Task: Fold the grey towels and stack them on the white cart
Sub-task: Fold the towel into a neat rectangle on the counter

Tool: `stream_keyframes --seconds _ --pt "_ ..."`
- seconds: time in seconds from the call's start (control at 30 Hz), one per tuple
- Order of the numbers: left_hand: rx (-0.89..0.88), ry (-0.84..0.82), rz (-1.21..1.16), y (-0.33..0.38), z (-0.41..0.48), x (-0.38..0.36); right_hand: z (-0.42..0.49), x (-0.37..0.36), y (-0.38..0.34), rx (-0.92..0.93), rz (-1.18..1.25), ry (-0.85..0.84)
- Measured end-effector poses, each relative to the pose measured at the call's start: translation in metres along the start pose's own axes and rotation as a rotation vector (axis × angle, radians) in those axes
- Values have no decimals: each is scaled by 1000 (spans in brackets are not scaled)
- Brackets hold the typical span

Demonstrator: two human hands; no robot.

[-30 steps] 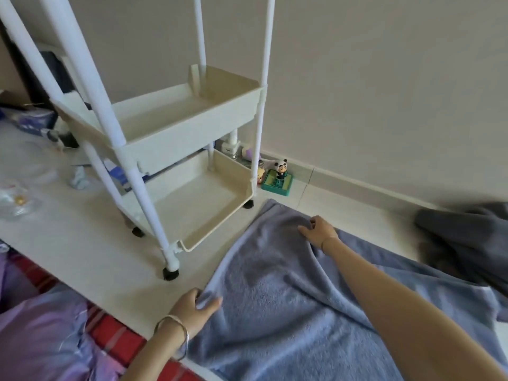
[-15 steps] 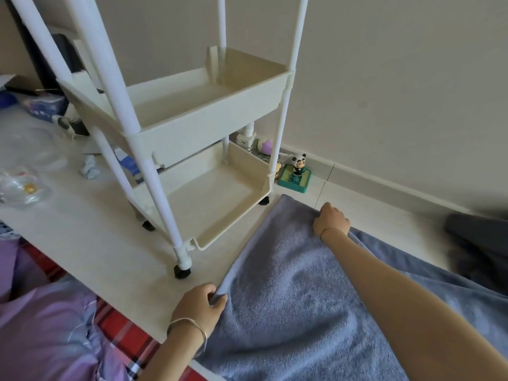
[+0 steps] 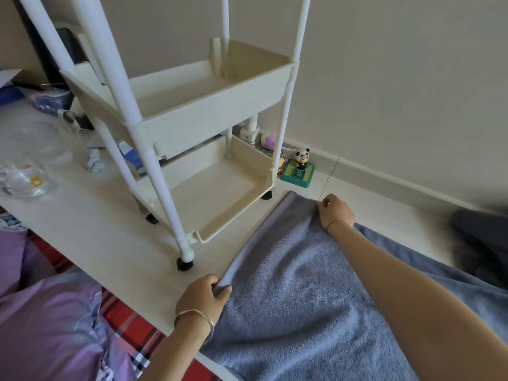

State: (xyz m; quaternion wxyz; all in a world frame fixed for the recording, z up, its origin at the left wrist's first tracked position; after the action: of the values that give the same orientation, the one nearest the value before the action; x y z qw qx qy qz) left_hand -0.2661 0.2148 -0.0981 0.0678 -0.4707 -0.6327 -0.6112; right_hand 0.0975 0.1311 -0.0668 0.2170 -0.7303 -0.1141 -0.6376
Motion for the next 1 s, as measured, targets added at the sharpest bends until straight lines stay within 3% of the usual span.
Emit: stream_keyframes --seconds 0.17,0.27,0.33,0.37,0.47,0.67,0.8,0.9,1.0 --pt "-74 84 100 16 -7 6 -32 16 -10 157 -65 116" --pt "-398 144 245 50 -22 -11 -73 25 -10 275 51 175" --pt "-558 41 265 77 -36 -37 -109 20 -7 368 115 163" --pt "-584 -87 283 86 -45 -58 -128 15 1 387 136 143" --pt "-560 -334 419 91 -63 -107 -180 -7 29 402 106 58" --pt "-515 -321 526 70 -64 -132 -256 -39 152 267 -207 -19" --pt "-479 -288 535 83 -68 -132 -280 -25 229 65 -190 -17" --pt "-471 -260 497 104 -78 -142 -285 -16 235 34 -148 -8" --pt "-605 -371 496 120 -98 -173 -302 5 213 95 51 132"
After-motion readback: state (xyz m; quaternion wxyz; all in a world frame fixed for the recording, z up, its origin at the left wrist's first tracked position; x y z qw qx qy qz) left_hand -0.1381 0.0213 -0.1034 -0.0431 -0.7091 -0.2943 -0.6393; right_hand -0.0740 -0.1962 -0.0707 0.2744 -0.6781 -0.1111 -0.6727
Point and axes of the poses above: each hand's wrist, its own z-axis towards the middle knuckle, its own x-axis out of the back of the hand, y = z × x, the point moved 10 cm from there along z, towards the middle knuckle, and after that the axes turned 13 degrees about -z, right-handed, at the moved point
